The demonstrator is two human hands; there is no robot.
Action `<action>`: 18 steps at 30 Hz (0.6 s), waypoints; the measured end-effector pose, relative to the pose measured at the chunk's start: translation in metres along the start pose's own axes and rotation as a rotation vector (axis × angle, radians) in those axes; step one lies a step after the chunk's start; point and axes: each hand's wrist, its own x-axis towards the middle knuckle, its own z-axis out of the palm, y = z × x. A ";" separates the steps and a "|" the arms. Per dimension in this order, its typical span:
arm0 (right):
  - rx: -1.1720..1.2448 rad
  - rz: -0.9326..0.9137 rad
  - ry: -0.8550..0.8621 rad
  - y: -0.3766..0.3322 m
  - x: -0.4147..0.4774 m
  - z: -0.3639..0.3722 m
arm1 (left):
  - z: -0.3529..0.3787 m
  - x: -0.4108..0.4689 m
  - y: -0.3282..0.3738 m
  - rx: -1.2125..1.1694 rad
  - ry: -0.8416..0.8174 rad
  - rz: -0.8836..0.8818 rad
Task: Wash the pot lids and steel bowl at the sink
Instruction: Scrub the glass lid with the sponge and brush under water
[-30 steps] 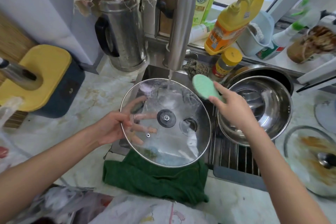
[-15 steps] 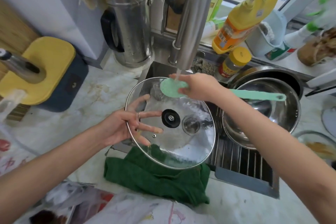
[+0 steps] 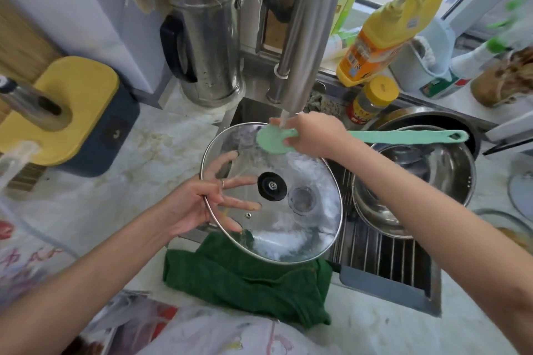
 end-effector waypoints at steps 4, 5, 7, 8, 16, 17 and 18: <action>-0.003 -0.013 0.030 -0.002 0.001 -0.001 | 0.003 -0.001 0.001 0.020 0.025 0.017; 0.006 -0.031 0.026 -0.005 -0.001 0.000 | 0.004 -0.001 0.001 0.028 0.026 0.021; -0.004 0.004 0.036 -0.001 0.000 -0.002 | 0.006 0.000 0.001 0.027 0.021 0.021; -0.027 0.031 0.050 0.002 0.001 -0.004 | 0.005 0.000 0.001 0.019 0.028 0.020; -0.060 0.040 0.076 0.000 0.004 -0.004 | 0.014 -0.004 -0.001 0.050 0.115 0.035; -0.062 0.018 0.076 -0.004 0.003 -0.005 | 0.013 -0.004 -0.002 0.054 0.100 0.029; -0.056 -0.021 0.072 -0.010 0.000 -0.004 | 0.011 -0.004 -0.003 0.061 0.081 0.025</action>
